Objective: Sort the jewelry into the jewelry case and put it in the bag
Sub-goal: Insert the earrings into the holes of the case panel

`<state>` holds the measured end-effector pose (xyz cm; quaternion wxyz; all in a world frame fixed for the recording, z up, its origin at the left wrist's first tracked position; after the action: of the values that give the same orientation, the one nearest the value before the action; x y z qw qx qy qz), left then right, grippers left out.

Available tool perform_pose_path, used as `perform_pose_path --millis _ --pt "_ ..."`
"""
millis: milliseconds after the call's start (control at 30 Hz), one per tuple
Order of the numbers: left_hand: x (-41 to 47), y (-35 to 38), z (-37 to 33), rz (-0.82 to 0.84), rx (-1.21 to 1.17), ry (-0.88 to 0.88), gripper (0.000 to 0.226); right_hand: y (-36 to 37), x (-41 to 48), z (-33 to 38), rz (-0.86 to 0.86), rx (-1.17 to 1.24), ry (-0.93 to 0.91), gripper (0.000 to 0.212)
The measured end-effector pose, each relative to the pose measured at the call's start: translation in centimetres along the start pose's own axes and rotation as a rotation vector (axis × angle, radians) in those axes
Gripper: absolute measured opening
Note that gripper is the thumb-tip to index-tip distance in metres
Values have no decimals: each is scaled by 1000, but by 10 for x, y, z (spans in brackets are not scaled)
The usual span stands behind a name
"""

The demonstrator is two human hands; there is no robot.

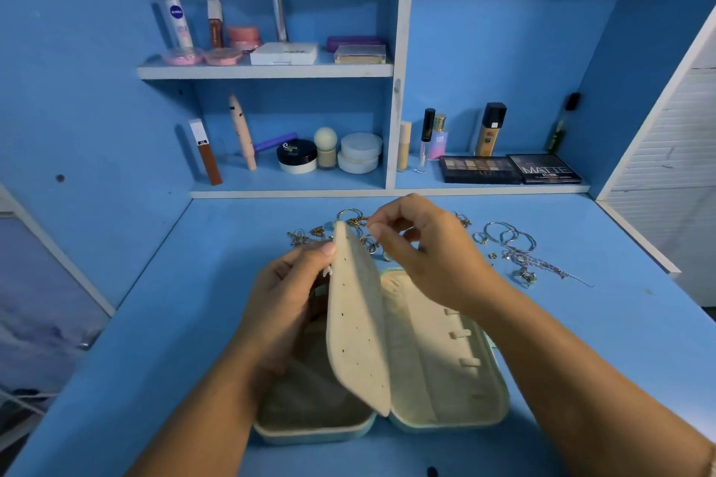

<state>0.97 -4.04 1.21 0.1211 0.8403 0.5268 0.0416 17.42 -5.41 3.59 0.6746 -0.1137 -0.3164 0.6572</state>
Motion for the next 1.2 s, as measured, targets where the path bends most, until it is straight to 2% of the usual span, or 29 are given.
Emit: perform_pose_path --millis 67,200,467,667,1067,1200 --pt "0 0 0 6 -10 0 28 10 1 0 10 45 11 19" --pt "0 -1 0 9 2 4 18 16 2 -4 -9 107 31 12" --pt "1 -2 1 4 32 18 19 24 -1 -4 -50 165 50 12" --pt "2 -5 3 22 78 11 34 25 -2 -6 -65 197 53 8" --pt "2 -5 4 27 100 27 32 26 0 -5 -70 155 33 11" --pt "2 -4 2 30 114 45 23 23 1 -3 -94 29 -49 13"
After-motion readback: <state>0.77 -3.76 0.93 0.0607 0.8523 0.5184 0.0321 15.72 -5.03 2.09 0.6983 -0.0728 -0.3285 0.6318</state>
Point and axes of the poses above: each hand's wrist, its own x-axis towards the middle knuckle, its own y-axis out of the palm, z = x × y, the point moved 3 cm from there along x, towards the middle knuckle, and after that the axes turned 9 degrees about z, right-handed, at the moved point
